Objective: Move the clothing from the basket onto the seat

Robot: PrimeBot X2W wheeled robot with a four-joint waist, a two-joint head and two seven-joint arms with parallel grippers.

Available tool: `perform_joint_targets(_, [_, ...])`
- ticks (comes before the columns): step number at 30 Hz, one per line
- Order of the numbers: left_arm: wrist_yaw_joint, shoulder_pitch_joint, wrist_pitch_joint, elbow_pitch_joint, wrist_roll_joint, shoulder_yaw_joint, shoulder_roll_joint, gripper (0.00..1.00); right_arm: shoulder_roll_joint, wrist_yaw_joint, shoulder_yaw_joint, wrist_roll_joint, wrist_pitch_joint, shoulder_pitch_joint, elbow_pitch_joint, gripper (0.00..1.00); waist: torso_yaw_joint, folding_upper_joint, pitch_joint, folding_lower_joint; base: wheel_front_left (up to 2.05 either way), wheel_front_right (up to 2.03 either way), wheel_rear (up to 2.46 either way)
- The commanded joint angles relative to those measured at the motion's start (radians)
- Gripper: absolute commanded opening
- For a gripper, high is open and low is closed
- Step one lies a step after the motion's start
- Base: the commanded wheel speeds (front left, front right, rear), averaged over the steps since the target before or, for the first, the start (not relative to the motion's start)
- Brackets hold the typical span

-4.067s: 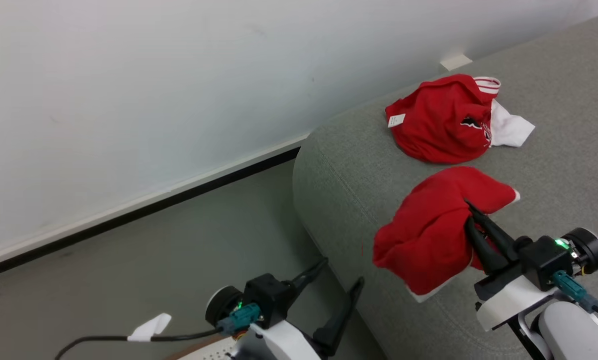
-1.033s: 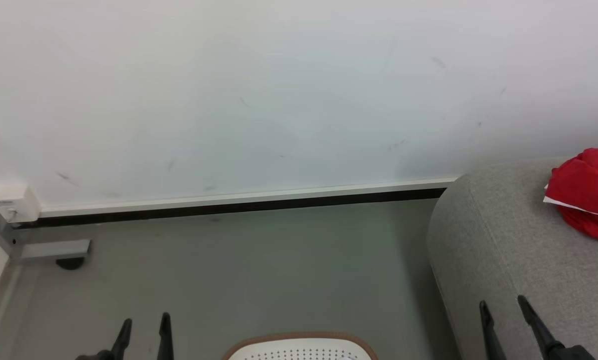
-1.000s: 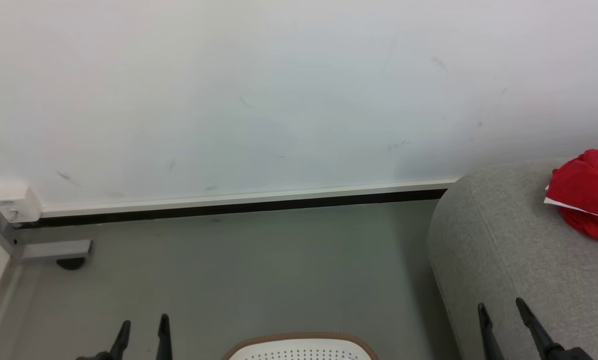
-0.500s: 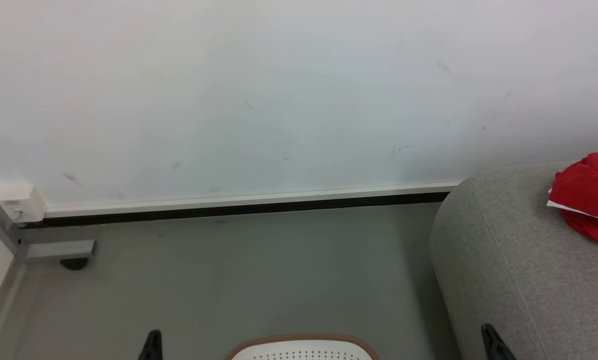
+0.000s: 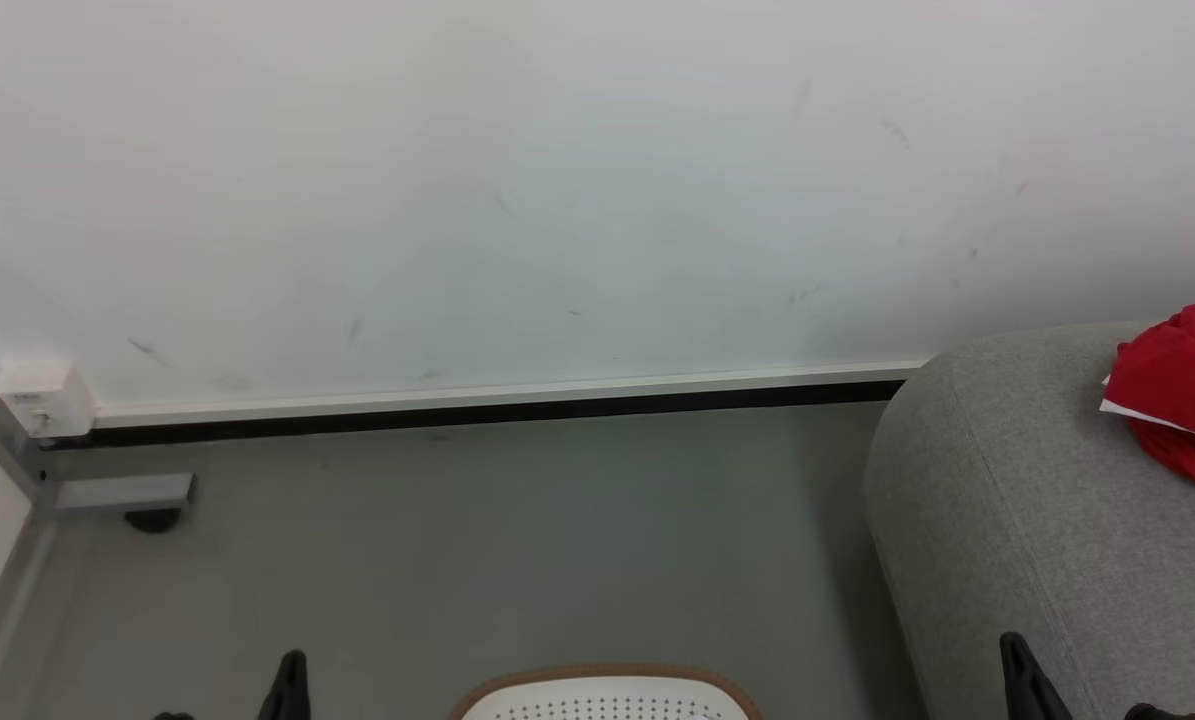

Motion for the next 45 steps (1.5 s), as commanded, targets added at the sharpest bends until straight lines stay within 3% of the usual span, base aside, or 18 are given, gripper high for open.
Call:
perform_joint_targets(1, [-0.008,-0.031,0.011,-0.016,-0.049,0.015,0.0,0.0,-0.013,0.0,-0.008,0.054,0.008,-0.033,-0.017,0.0,0.001,-0.0001,0.001,0.0,0.0,0.0,0.0])
perform_joint_targets(45, [-0.069,-0.105,0.161,-0.037,-0.554,0.12,-0.041,0.0,-0.056,-0.001,-0.032,0.696,0.119,-0.105,-0.037,0.0,0.02,-0.0001,0.022,0.0,0.0,0.0,0.0])
